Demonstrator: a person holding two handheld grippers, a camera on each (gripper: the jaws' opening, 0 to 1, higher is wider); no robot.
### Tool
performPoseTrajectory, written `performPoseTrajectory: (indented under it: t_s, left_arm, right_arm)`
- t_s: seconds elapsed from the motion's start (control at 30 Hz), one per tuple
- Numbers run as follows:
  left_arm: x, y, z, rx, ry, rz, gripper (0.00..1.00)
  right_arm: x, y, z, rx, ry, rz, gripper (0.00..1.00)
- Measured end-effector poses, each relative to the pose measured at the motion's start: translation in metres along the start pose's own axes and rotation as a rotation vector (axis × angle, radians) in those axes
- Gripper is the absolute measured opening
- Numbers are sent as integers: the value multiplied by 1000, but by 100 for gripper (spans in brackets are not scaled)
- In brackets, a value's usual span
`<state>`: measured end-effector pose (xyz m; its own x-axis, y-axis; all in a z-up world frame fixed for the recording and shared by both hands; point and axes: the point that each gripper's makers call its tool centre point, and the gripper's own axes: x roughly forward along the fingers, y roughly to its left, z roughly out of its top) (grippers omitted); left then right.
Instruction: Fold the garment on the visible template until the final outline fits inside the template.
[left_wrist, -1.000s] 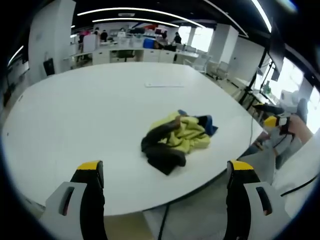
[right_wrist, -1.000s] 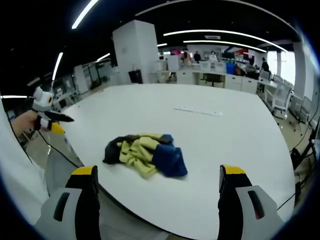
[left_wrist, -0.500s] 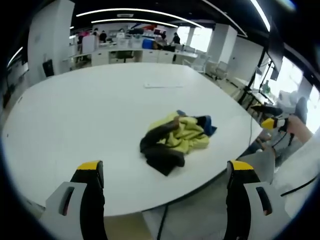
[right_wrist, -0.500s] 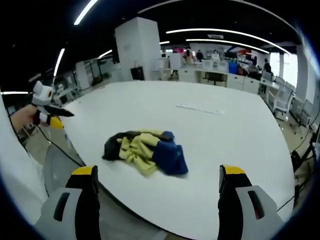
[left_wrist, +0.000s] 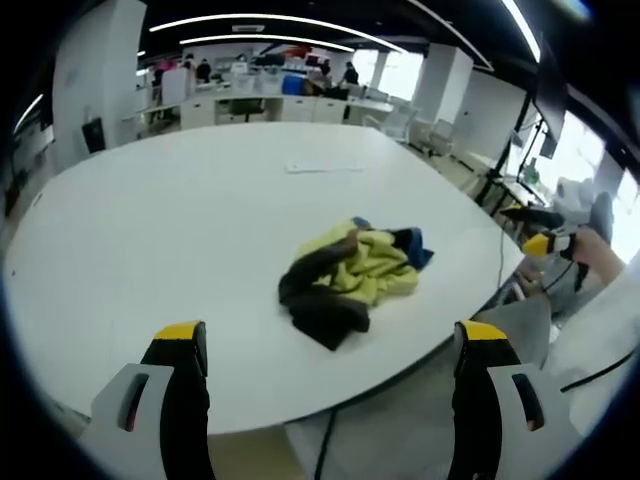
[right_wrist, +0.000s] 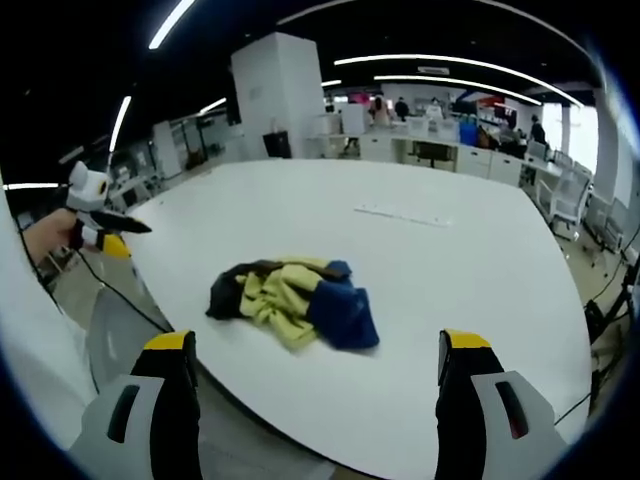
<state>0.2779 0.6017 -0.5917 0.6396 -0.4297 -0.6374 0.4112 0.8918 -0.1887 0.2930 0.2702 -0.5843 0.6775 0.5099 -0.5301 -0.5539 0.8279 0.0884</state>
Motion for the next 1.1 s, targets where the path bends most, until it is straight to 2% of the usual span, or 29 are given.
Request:
performPoseTrajectory:
  t_s: [0.13,1.1]
  left_arm:
    - [2,-2,0,4,6,-8,99]
    - [18,-1,5,3,24,-25,99]
  right_arm:
    - [0,0,-2,6,8,3,95]
    - [18,-7,1,19,25,27,96]
